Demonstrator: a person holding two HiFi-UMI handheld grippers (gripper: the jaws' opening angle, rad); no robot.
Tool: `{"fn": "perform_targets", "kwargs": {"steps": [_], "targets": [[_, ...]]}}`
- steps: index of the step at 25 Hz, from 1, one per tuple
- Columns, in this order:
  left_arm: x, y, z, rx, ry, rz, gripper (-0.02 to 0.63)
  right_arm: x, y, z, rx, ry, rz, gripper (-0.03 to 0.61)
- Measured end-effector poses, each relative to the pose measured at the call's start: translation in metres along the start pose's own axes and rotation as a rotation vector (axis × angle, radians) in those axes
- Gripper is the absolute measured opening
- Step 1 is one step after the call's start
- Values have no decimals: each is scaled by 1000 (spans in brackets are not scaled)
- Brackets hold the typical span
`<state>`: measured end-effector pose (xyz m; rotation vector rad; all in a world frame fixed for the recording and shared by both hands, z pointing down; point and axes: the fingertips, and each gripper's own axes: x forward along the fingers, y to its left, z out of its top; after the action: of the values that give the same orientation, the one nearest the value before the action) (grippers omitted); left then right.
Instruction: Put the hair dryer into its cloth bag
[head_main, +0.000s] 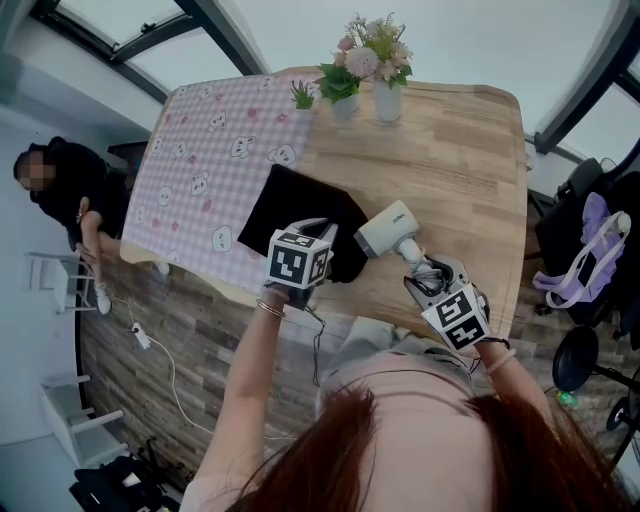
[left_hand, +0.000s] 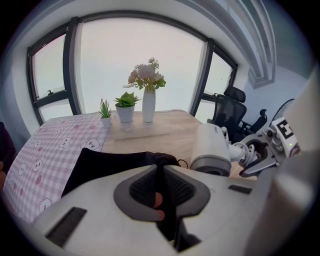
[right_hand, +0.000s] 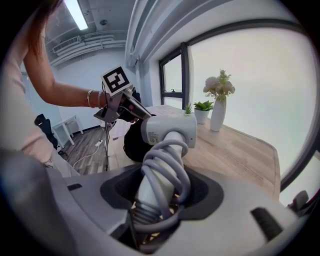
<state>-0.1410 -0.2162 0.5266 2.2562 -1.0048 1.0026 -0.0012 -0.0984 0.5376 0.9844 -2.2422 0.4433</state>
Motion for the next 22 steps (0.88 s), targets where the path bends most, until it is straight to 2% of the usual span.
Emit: {"fn": "perform_targets", "kwargs": {"steps": [9, 22], "targets": [[-1, 1, 1, -7, -2, -12, 38, 12, 19, -10, -63, 52, 62, 219], [0, 0, 2, -6, -3, -33, 38, 27, 39, -14, -213, 113, 102, 219]]}}
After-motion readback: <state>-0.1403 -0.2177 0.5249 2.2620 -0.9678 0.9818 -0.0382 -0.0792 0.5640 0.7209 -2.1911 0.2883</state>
